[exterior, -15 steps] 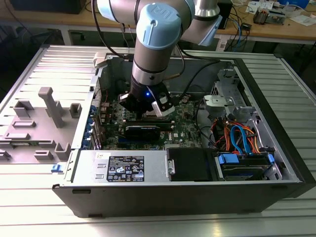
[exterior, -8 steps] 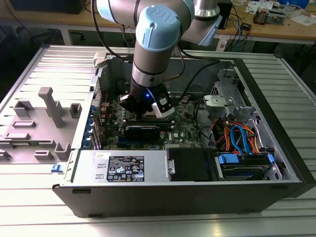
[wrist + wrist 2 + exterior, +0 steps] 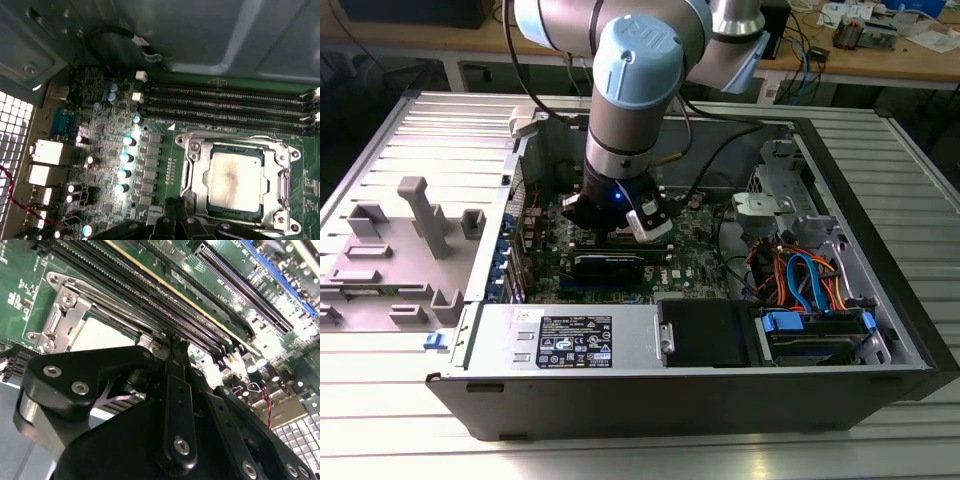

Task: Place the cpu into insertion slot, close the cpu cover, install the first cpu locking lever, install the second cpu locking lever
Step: 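Install the second cpu locking lever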

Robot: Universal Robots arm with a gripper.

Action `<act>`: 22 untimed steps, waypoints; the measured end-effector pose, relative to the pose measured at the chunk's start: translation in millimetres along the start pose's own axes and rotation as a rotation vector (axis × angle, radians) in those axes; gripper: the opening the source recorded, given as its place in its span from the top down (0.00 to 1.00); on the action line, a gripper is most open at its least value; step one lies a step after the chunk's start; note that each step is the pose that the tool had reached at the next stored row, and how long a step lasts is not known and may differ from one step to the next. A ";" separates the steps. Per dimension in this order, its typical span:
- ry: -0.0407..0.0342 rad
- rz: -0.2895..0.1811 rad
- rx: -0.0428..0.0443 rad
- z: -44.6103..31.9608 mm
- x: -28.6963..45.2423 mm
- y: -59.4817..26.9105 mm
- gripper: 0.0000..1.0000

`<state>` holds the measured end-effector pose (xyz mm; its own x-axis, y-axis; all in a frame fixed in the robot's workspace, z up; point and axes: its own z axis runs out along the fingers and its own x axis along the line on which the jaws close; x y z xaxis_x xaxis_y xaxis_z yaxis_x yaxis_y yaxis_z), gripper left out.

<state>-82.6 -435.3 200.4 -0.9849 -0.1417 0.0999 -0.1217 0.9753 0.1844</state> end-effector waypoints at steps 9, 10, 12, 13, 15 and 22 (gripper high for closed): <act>0.0023 0.001 0.0178 -9.7 1.0 1.7 0.89; 0.0023 0.001 0.0182 -11.6 1.2 2.1 0.89; 0.0025 0.001 0.0189 -14.6 1.5 2.7 0.89; 0.0025 0.001 0.0189 -16.3 1.7 3.0 0.89; 0.0026 0.001 0.0195 -22.0 2.3 4.1 0.89; 0.0026 0.001 0.0197 -28.6 3.0 5.3 0.89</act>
<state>-82.7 -435.4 229.7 -0.9847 -0.1411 0.1026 -0.1231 0.9786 0.1650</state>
